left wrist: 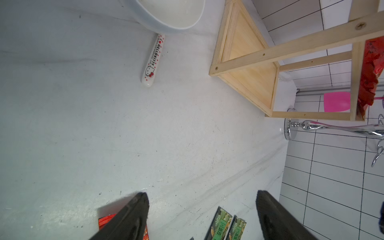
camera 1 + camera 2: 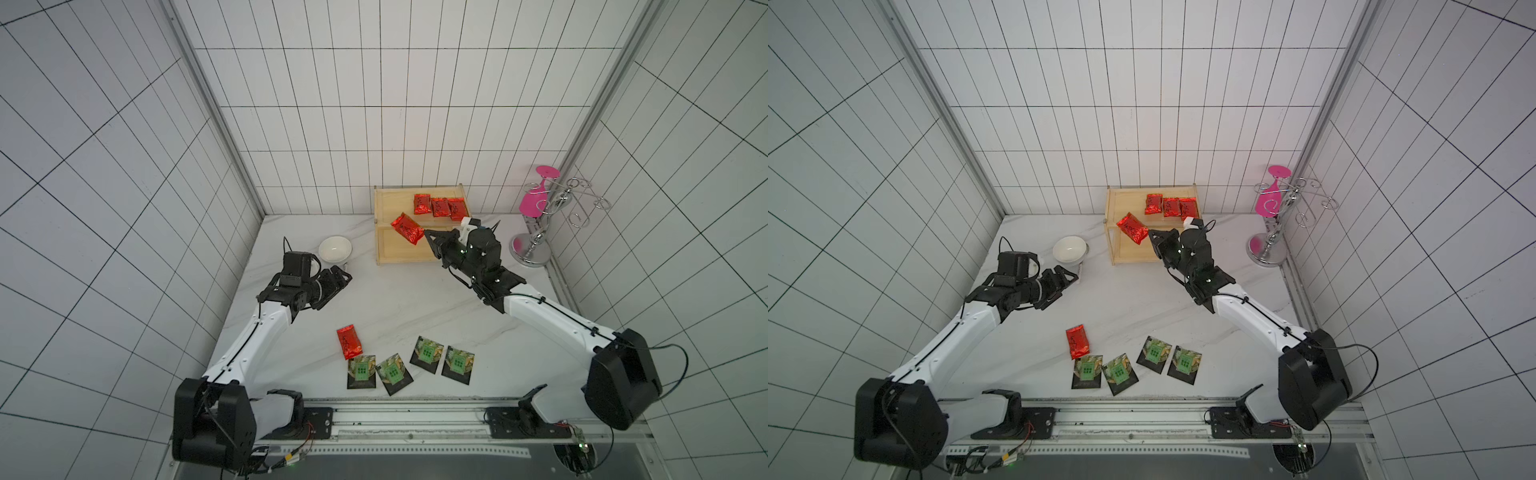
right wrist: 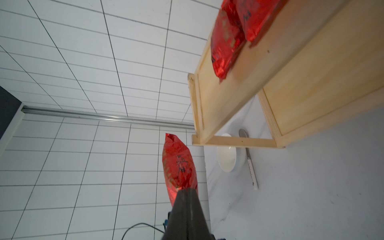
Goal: Place the tea bags on the shelf by color
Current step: Place the tea bag on the shelf.
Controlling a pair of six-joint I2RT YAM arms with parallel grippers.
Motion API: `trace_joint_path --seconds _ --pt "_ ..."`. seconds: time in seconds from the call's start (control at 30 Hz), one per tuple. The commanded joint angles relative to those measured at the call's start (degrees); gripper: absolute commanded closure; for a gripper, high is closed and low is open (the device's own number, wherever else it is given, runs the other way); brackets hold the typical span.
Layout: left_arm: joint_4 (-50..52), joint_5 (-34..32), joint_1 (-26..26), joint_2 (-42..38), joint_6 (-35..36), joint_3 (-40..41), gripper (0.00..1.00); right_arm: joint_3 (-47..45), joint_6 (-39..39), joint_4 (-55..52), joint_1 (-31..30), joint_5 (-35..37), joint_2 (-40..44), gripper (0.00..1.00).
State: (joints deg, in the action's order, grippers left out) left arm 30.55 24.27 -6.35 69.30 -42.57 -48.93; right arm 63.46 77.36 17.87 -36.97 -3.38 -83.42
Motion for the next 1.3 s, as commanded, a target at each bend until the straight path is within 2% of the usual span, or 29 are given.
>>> trace_joint_path --seconds 0.0,0.07,0.27,0.53,0.83,1.27 --pt "1.30 0.32 0.93 -0.30 2.19 0.24 0.15 7.83 -0.07 -4.95 0.40 12.06 -5.78 1.00" --pt "1.87 0.46 1.63 -0.45 2.63 0.31 0.15 12.01 0.49 -4.95 0.41 15.67 -9.87 1.00" --pt "1.36 1.08 2.31 -0.43 2.58 1.55 0.15 24.51 5.22 -8.01 -0.50 20.31 -19.81 1.00" --pt "1.01 2.15 3.01 -0.12 2.65 1.99 0.15 37.08 7.96 -20.45 -4.75 32.79 -25.82 1.00" --pt "1.01 2.89 3.58 -0.85 2.88 2.38 0.15 44.51 11.14 -24.19 -5.46 34.28 -32.24 1.00" --pt "1.01 4.18 4.33 -2.13 3.04 3.22 0.15 48.23 10.99 -25.76 -6.10 36.53 -36.18 1.00"
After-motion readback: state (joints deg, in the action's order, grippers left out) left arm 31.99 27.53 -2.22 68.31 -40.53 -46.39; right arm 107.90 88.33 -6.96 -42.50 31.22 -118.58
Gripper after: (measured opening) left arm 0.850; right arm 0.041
